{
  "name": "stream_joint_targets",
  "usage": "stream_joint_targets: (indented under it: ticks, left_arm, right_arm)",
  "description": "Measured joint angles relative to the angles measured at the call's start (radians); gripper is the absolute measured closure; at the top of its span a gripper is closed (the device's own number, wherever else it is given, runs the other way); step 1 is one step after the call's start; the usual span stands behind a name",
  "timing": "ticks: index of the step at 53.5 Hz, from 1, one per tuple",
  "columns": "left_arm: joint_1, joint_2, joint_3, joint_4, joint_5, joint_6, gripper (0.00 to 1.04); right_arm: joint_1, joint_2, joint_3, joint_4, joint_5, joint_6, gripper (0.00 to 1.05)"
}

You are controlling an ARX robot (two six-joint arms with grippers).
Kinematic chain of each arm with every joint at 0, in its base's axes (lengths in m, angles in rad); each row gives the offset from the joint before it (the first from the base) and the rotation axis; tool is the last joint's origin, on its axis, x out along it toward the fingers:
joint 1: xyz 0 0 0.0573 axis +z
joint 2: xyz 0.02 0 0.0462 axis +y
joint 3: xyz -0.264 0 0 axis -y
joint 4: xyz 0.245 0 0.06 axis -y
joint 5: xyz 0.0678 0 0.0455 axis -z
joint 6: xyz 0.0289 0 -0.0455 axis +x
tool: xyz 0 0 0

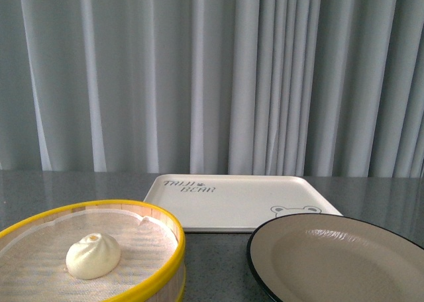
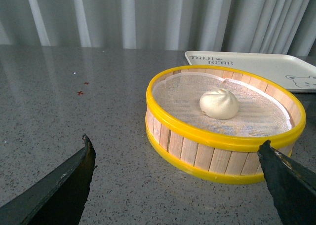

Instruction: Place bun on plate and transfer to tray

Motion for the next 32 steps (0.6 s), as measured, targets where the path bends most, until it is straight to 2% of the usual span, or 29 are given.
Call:
stream_joint_targets:
  ticks: [32]
  left_arm:
    - [0.0, 0.0, 0.0, 0.0, 0.0, 0.0, 0.07]
  right_arm:
    - [0.0, 0.0, 0.0, 0.0, 0.0, 0.0, 0.09]
